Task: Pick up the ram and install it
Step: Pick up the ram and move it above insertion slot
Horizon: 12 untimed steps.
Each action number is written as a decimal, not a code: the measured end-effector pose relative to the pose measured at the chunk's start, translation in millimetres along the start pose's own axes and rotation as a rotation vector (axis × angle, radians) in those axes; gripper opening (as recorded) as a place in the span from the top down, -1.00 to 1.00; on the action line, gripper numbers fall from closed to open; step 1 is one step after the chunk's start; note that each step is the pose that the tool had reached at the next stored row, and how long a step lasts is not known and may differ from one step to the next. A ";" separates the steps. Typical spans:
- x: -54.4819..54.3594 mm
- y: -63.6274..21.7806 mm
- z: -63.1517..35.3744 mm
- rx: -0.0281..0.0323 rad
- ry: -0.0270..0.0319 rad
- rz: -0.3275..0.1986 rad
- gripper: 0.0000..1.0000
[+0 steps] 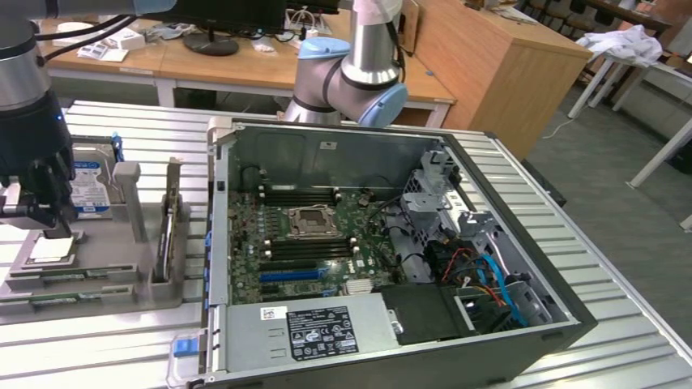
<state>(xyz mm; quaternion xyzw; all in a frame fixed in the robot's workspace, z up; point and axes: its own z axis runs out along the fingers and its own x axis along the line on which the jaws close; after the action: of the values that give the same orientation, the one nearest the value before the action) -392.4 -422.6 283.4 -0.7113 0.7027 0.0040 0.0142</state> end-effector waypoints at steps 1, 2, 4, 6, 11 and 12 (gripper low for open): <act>0.0 0.0 0.2 0.0000 0.0000 0.000 0.29; 0.1 0.0 2.4 0.0000 0.0000 0.000 0.29; 0.2 0.1 8.1 0.0000 0.0000 0.000 0.29; 0.3 0.2 11.5 0.0000 0.0000 0.000 0.29; 0.4 0.2 14.4 0.0000 0.0000 0.000 0.29; 0.4 0.2 15.0 0.0000 -0.0001 0.000 0.29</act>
<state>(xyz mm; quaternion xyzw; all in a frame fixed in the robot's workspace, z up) -392.4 -422.6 268.4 -0.7113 0.7027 0.0040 0.0143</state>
